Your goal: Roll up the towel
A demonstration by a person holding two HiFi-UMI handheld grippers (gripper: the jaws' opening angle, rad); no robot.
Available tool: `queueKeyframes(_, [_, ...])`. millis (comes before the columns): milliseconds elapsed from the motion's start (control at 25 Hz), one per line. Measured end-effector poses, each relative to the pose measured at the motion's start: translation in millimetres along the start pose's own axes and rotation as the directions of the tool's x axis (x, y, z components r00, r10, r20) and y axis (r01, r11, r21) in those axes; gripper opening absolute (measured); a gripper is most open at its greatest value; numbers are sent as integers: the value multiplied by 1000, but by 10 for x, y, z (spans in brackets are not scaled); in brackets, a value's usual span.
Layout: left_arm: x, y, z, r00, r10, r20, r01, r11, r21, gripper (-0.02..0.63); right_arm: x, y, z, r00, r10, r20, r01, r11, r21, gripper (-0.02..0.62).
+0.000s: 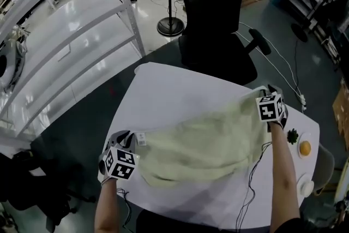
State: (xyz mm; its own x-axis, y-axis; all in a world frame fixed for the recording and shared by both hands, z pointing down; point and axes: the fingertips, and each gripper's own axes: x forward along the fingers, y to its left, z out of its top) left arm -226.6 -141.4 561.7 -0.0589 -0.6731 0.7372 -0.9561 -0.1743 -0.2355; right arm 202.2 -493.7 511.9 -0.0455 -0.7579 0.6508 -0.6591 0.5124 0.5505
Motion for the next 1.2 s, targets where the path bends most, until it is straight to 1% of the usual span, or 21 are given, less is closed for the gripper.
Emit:
queueKeyframes(40, [26,8,-11,1000,10,-1,-10,1000,-20,64,21,61,-10,1000,21,-2,-21,1000,-2,153])
queueKeyframes(80, [45,14,-12,1000,18,0,-18,999,-43,104,32,112,-16,999,40,-1,-40,999,-2,218])
queueKeyframes(120, [53,13,-3,1000,20,4,-20,998,-66,169,33,150,-17,999,54,4,-54,999,-2,268])
queueKeyframes(200, [38,-8,35,1000,8,25,-5,994,-112,299,9,212,-16,997,79,19,-79,997,-2,304])
queueKeyframes(240, [17,-16,60,999,2,40,4,991,-132,331,-12,248,-17,995,95,24,-95,995,1,342])
queueKeyframes(360, [-69,-21,152,997,-4,80,18,986,-164,353,-87,343,-36,990,136,26,-136,990,19,442])
queueKeyframes(520, [-182,-118,223,993,-38,108,58,982,-179,360,-206,449,-126,977,212,-7,-211,977,22,513])
queueKeyframes(600, [-231,-192,232,992,-50,114,70,981,-178,362,-281,477,-185,972,236,-17,-236,972,12,518])
queueKeyframes(760, [-331,-357,192,992,-66,110,84,983,-166,362,-462,536,-335,967,253,-23,-254,967,-7,518])
queueKeyframes(1000, [-514,-670,62,990,-87,106,105,980,-168,362,-748,656,-613,962,272,1,-272,962,-17,518])
queueKeyframes(1200, [-737,-944,-66,988,-110,112,130,973,-190,362,-1026,701,-851,958,285,18,-285,958,-12,518])
